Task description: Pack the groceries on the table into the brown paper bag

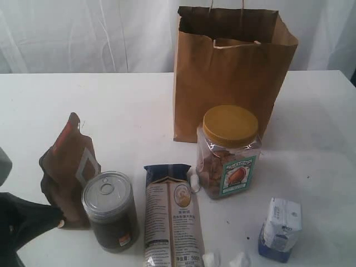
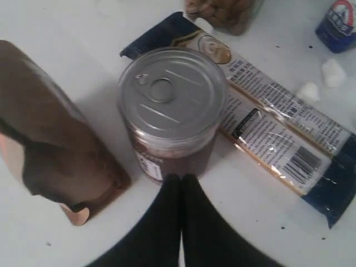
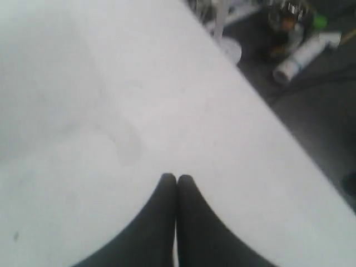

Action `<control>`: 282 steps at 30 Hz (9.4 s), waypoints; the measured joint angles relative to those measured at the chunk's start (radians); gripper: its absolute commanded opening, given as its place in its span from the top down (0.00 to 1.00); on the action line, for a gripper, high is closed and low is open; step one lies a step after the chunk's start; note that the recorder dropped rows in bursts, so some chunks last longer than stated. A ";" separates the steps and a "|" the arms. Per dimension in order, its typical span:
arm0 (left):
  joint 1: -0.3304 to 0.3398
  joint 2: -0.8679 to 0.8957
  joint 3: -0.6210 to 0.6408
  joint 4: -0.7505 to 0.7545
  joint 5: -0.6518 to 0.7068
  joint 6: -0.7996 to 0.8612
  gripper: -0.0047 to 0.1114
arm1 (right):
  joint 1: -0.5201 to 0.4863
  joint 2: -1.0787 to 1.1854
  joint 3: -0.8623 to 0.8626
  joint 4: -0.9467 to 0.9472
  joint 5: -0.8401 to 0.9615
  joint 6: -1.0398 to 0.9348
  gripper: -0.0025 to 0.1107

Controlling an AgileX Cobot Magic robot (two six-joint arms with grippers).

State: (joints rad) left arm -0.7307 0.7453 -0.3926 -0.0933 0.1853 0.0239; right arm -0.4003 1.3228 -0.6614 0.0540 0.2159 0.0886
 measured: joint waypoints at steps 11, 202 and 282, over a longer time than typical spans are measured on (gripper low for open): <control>-0.025 0.009 0.000 -0.021 -0.036 0.023 0.30 | 0.068 0.028 0.042 0.172 0.318 -0.291 0.98; 0.467 1.170 -1.178 1.300 -1.373 -1.323 0.96 | 0.231 0.028 0.043 0.622 0.691 -0.867 0.98; 0.274 1.148 -1.173 1.370 -1.350 -0.658 0.96 | 0.231 0.028 0.043 0.622 0.717 -0.865 0.98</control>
State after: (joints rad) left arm -0.4566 1.8933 -1.5651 1.2771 -1.1645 -0.6338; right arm -0.1698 1.3508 -0.6180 0.6760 0.9329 -0.7766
